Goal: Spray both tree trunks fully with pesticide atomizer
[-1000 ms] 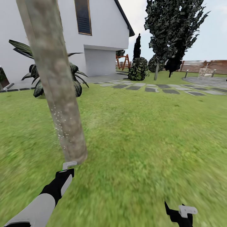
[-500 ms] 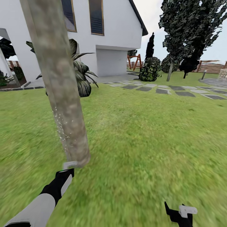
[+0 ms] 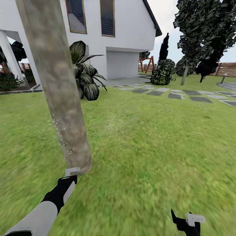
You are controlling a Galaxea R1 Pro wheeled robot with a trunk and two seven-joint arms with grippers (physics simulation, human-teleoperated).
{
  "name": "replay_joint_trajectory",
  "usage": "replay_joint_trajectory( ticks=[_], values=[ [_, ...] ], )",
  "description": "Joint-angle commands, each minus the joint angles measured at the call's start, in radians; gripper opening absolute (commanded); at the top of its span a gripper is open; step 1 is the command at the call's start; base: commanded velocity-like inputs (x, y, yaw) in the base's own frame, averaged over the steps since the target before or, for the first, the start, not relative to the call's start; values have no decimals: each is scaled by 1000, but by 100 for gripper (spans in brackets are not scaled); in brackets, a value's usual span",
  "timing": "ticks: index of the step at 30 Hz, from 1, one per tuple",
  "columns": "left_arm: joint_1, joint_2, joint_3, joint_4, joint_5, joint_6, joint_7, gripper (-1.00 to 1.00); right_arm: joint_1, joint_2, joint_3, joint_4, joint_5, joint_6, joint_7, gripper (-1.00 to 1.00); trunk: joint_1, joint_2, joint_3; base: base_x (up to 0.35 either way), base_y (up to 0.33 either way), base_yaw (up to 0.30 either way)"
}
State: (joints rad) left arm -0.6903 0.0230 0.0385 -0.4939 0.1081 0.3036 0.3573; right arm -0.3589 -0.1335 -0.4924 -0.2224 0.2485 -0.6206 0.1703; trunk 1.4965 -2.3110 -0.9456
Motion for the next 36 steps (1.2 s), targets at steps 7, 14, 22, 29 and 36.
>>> replay_joint_trajectory(
  ticks=[7,14,22,29,36],
  values=[
    [0,0,0,0,-1,0,0,-100,0,0,0,0,0,1,0,100,0,0,0,0,-275,247],
    [0,0,0,0,-1,0,2,-100,0,0,0,0,0,0,0,100,0,0,0,0,-275,15],
    [0,0,0,-3,0,0,2,-100,0,0,0,0,0,0,0,100,0,0,0,42,-275,187],
    [0,0,0,-3,-1,0,3,-100,0,0,0,0,0,0,0,100,0,0,0,122,-274,276],
    [0,0,0,-3,1,0,2,-100,0,0,0,0,0,0,0,100,0,0,0,156,-264,277]
  ],
)
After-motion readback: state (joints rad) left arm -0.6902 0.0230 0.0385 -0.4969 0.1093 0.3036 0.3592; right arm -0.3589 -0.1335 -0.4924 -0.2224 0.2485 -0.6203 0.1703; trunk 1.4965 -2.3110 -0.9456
